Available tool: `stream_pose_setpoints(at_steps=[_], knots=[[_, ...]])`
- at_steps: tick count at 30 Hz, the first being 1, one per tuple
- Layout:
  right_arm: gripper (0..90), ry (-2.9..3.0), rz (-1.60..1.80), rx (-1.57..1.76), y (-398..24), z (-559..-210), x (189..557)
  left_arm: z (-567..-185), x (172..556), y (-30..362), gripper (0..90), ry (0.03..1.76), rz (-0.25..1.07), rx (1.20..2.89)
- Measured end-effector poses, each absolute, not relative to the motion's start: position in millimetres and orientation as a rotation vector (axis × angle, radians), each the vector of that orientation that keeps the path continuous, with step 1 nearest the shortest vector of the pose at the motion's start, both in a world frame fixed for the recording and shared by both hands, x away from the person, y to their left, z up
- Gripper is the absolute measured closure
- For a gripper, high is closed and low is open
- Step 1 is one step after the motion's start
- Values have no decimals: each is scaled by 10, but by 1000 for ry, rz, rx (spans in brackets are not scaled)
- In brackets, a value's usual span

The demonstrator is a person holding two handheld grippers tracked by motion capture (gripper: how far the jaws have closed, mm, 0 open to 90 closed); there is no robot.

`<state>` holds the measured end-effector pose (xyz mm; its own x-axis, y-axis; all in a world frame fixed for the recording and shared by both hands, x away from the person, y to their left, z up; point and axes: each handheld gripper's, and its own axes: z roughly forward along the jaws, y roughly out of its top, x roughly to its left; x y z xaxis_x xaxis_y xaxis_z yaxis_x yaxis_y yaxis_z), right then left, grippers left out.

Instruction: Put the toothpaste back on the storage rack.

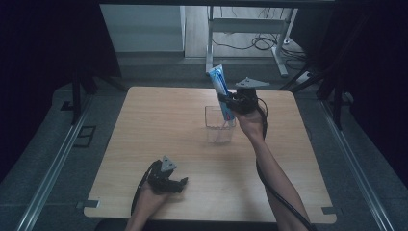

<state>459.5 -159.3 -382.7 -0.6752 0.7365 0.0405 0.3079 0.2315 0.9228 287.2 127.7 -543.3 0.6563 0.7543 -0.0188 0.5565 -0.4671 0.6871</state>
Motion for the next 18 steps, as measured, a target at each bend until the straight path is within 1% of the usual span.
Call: stream_pose_setpoints(at_steps=[18], knots=[[725,2125,1415,966,-1385,-4133,4673,-5434,2869,1275,146,1014,376,2194]])
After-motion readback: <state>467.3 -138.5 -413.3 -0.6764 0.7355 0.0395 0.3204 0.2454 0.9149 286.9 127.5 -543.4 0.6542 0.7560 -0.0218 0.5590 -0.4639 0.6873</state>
